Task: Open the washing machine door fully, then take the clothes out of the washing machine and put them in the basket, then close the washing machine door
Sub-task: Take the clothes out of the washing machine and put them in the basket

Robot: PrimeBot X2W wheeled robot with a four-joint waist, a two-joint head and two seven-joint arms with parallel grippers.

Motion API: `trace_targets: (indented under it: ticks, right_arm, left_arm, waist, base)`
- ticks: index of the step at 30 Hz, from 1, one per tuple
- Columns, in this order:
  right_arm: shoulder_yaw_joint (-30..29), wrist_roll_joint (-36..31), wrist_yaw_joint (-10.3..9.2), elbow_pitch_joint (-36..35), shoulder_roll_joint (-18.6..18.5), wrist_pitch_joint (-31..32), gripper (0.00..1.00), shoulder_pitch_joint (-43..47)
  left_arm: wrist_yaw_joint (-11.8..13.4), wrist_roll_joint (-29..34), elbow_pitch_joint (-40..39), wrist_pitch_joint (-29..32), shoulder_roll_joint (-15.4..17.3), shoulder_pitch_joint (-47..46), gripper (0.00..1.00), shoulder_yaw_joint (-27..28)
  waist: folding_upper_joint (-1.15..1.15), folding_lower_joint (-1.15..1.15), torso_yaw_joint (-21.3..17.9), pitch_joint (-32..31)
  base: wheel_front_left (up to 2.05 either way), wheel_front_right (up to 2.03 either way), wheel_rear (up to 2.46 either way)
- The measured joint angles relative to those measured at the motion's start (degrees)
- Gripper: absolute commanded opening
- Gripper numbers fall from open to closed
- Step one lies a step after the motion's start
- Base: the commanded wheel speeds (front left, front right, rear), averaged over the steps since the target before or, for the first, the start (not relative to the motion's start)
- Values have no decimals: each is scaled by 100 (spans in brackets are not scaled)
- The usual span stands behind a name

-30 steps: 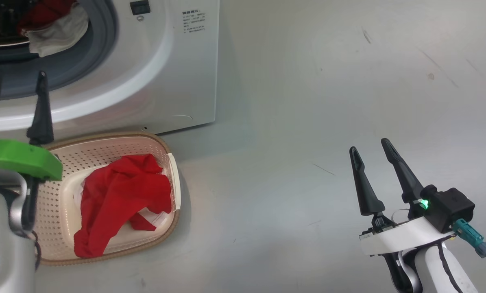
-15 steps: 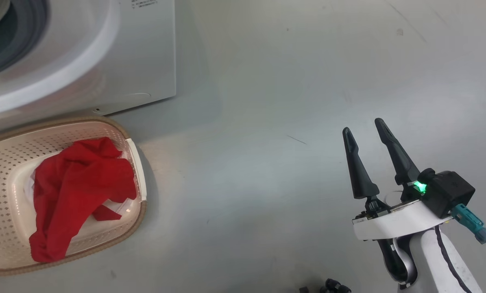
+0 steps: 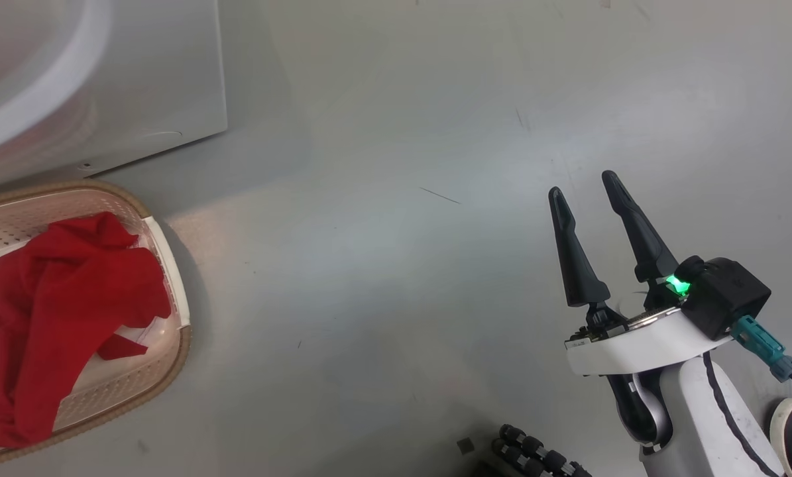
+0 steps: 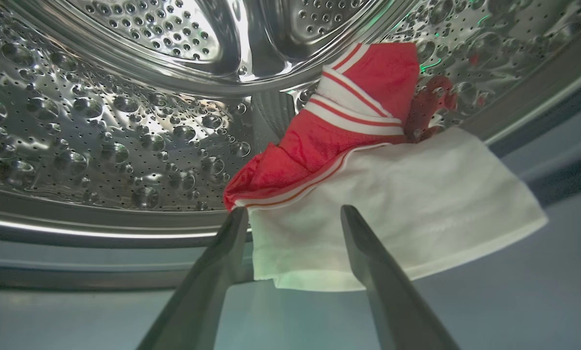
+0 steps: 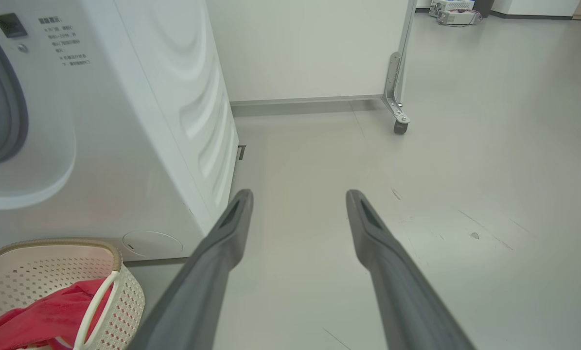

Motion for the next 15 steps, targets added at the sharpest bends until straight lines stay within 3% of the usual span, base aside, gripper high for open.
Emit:
trace_targets:
  ticks: [15]
  right_arm:
    - [36, 42, 0, 35, 31, 0, 100, -78]
  left_arm:
    - [304, 360, 771, 364, 203, -633, 100, -182]
  waist:
    - [0, 0, -150, 183]
  base:
    - [0, 0, 0]
